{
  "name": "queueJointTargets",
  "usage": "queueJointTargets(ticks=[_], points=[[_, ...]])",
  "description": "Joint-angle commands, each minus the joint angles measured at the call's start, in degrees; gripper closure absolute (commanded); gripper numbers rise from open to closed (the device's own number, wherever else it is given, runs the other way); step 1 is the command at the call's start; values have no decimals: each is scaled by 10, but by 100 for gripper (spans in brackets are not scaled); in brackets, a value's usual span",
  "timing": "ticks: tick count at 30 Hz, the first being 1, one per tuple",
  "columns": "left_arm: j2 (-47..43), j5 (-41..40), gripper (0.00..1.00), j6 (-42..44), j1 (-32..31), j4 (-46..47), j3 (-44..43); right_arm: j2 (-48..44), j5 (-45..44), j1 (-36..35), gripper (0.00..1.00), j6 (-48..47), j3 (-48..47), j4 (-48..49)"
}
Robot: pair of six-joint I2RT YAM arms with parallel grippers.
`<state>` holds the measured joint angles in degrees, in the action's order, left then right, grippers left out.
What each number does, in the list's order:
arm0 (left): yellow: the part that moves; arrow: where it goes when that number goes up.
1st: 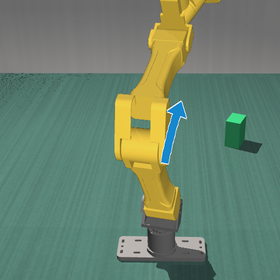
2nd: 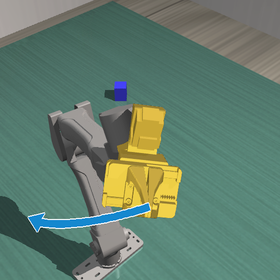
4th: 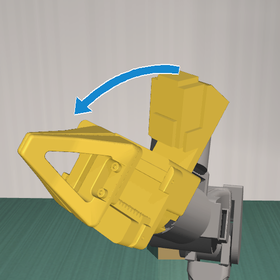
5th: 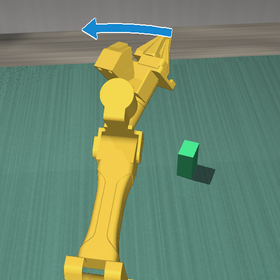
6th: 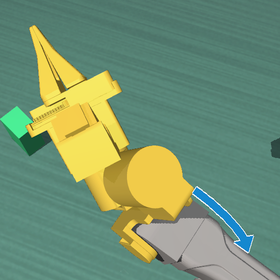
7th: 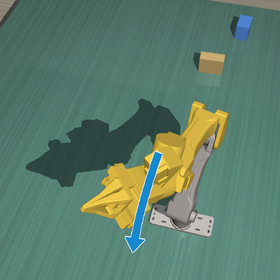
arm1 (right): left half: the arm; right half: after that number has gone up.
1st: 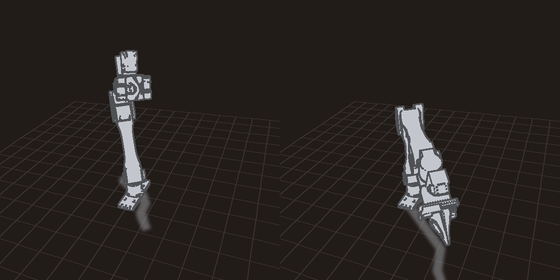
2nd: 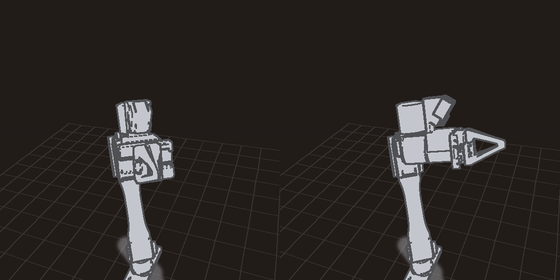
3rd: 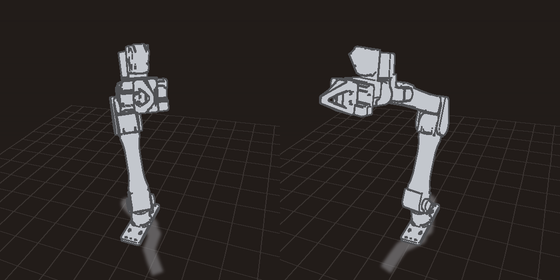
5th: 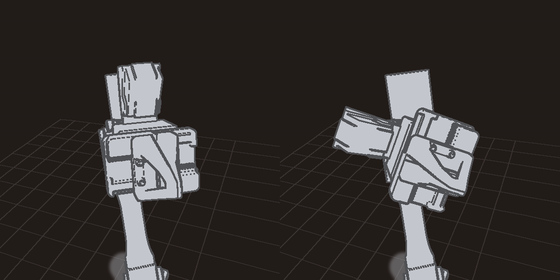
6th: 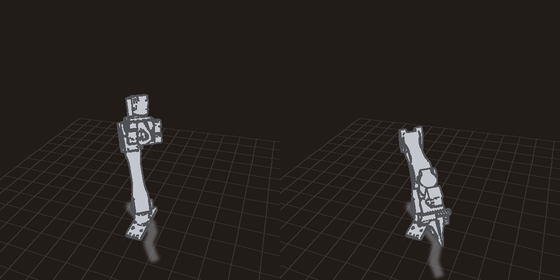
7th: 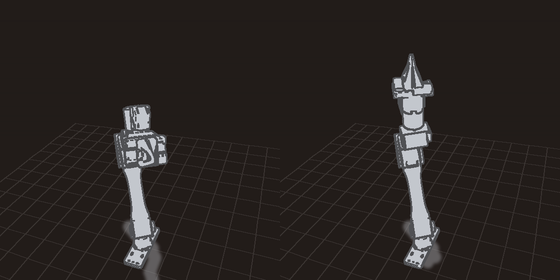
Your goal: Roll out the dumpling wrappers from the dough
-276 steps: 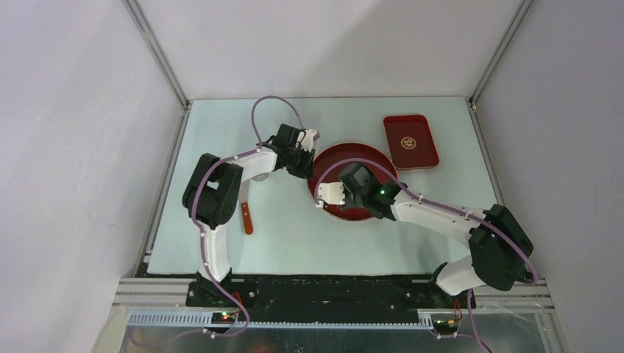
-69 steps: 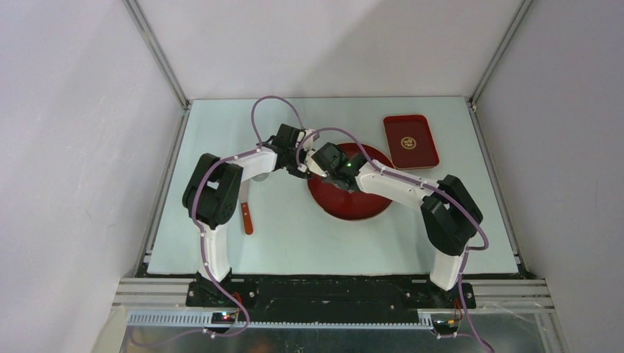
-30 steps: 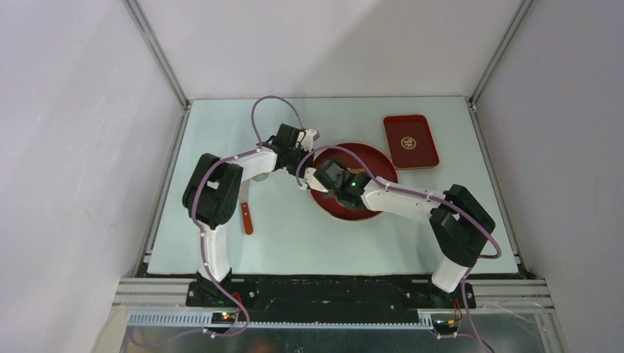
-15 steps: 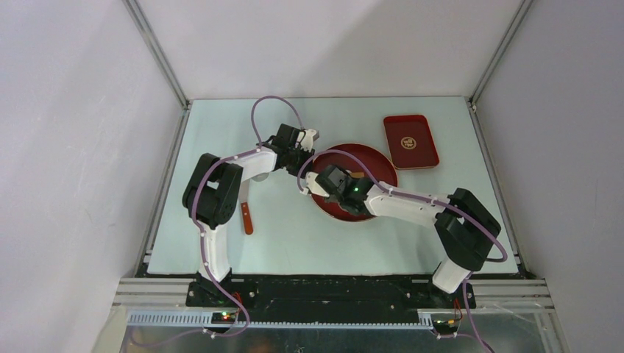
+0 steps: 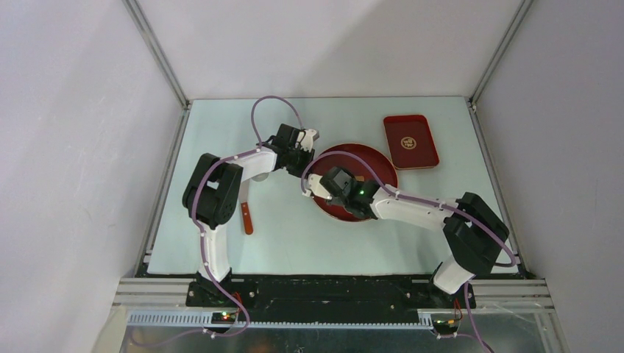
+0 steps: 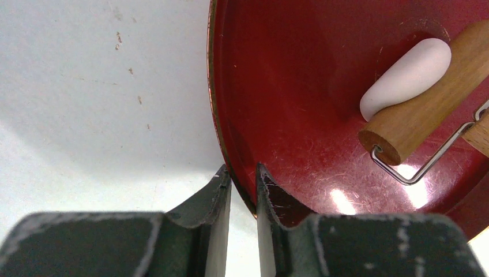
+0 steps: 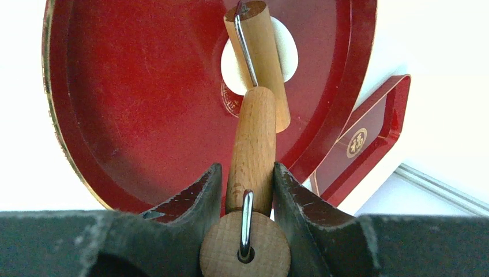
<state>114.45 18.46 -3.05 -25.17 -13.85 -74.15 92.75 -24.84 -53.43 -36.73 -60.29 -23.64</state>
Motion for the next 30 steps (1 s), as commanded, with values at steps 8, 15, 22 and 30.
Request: queueJointTargets(ticks=[8,15,22,30], points=[[6,-4,76,6,6,1,-2,13,221,-21,100,54,46,-146],[6,-3,76,6,6,1,-1,2,240,-12,100,59,48,-153],[6,-4,76,6,6,1,-2,-17,241,-9,100,60,56,-156],[7,-5,76,5,6,1,-2,-43,241,-10,100,47,57,-175]])
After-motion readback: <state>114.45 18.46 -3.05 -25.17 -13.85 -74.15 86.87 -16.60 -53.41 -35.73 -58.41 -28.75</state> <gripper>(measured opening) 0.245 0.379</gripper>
